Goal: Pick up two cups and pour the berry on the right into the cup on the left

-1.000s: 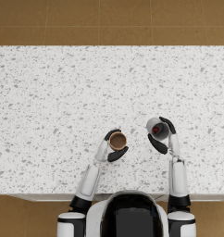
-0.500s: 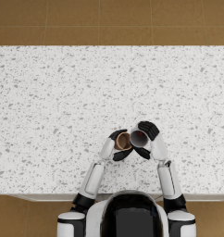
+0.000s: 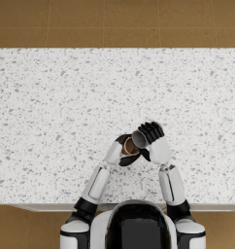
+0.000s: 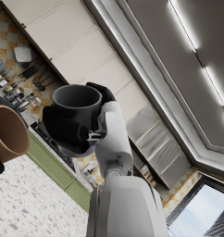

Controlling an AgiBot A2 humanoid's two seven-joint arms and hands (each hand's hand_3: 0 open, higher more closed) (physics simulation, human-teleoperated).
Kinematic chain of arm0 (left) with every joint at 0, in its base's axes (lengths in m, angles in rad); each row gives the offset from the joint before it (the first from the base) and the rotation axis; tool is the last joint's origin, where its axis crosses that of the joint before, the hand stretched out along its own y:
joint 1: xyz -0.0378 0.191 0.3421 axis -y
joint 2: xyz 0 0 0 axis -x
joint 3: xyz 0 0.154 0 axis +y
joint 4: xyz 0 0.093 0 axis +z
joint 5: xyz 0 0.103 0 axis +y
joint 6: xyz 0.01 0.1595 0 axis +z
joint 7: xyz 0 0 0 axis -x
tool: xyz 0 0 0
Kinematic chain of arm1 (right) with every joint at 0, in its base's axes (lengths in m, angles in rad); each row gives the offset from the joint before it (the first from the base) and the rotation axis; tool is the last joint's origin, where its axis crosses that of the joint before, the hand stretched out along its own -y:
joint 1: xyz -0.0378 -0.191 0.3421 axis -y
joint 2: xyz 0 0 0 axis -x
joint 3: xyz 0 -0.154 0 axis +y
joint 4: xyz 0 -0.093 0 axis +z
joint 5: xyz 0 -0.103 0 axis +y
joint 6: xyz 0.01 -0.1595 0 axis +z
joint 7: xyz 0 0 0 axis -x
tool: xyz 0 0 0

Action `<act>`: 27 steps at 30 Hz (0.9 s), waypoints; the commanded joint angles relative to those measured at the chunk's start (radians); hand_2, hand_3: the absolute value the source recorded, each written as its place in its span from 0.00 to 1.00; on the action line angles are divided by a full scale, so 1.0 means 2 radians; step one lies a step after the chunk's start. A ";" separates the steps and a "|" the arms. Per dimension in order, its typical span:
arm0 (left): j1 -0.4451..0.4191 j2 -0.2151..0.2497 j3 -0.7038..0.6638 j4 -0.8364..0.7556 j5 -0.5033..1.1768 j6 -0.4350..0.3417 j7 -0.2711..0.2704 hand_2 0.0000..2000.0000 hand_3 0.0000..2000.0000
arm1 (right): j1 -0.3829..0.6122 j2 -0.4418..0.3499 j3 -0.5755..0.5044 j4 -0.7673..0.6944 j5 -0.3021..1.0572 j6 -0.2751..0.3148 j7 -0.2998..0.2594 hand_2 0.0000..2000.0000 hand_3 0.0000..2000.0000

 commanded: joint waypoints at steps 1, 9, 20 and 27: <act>0.012 0.008 -0.008 0.011 0.000 0.000 0.000 1.00 0.64 | 0.014 -0.010 0.006 0.000 0.016 0.000 0.000 1.00 0.64; 0.022 0.018 -0.028 0.027 0.000 0.001 0.000 1.00 0.64 | 0.007 -0.011 0.014 0.009 0.145 0.002 0.000 1.00 0.64; 0.034 0.029 -0.030 0.051 0.000 0.002 0.000 1.00 0.64 | 0.011 -0.023 0.028 0.009 0.321 0.001 0.001 1.00 0.64; 0.039 0.034 -0.036 0.062 0.000 0.001 0.000 1.00 0.64 | 0.009 -0.028 0.038 0.010 0.433 0.001 0.001 1.00 0.64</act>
